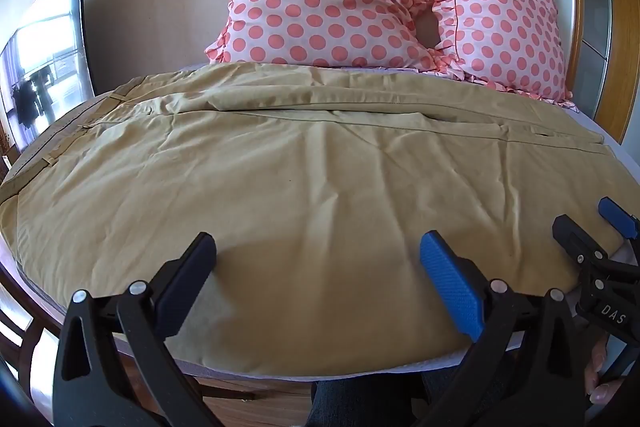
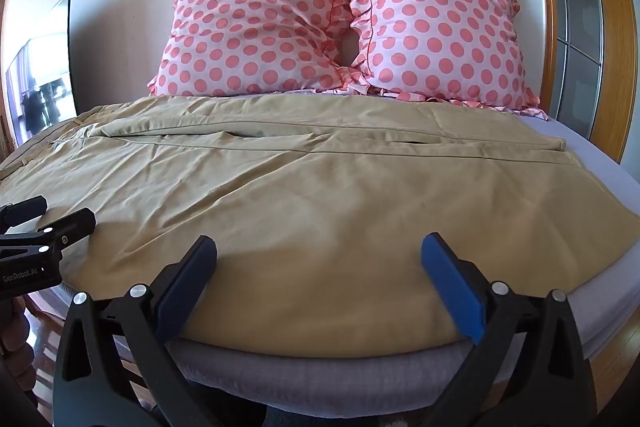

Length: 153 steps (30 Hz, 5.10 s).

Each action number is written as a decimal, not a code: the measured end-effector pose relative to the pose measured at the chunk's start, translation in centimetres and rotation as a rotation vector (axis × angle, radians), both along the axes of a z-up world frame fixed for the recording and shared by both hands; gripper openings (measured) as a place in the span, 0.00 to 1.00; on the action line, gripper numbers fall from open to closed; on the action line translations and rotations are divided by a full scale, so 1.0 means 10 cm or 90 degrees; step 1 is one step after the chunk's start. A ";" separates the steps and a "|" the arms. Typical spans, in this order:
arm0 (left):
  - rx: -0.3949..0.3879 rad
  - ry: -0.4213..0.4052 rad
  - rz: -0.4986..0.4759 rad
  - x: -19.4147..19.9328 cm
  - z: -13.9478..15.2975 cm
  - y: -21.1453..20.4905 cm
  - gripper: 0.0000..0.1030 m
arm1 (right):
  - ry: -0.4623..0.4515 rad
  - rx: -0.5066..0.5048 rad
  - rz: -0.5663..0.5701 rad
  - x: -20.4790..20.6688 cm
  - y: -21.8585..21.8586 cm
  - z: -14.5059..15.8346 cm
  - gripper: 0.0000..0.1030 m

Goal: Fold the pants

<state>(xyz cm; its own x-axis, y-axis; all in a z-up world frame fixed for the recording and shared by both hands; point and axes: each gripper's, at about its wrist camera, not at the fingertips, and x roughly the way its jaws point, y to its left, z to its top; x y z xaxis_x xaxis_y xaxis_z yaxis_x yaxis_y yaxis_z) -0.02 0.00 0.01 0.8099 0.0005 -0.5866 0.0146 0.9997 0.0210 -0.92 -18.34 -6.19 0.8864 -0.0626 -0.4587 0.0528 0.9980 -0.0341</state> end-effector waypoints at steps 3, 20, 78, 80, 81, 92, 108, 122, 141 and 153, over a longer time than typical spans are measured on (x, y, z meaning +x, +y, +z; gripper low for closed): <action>0.000 0.000 0.000 0.00 0.00 0.00 0.98 | 0.000 0.000 0.000 0.00 0.00 0.00 0.99; 0.000 -0.001 0.000 0.00 0.00 0.00 0.98 | -0.001 0.000 0.000 0.00 0.01 0.00 0.99; 0.002 0.018 -0.010 0.04 0.05 0.04 0.98 | 0.009 0.034 0.007 0.11 -0.27 0.28 0.99; 0.018 0.001 -0.009 0.08 0.17 0.07 0.98 | -0.024 0.033 -0.029 0.15 -0.51 0.56 0.99; 0.029 -0.017 -0.008 0.11 0.25 0.08 0.98 | -0.030 0.031 -0.055 0.24 -0.65 0.68 0.99; 0.066 -0.099 0.109 0.94 0.73 0.45 0.98 | 0.162 0.143 -0.375 2.19 -2.46 0.82 0.70; -0.084 0.026 0.081 1.27 0.46 0.82 0.98 | 0.228 0.118 -0.506 3.14 -2.74 0.33 0.51; -0.116 0.009 0.082 1.22 0.47 0.88 0.98 | -0.009 0.414 -0.271 1.18 -2.52 0.66 0.05; -0.221 -0.104 0.033 0.79 0.86 1.27 0.98 | 0.017 0.613 -0.292 0.38 -2.48 0.23 0.17; -0.367 0.039 0.141 1.78 0.82 1.90 0.97 | -0.166 0.614 -0.196 -0.38 -2.74 0.41 0.03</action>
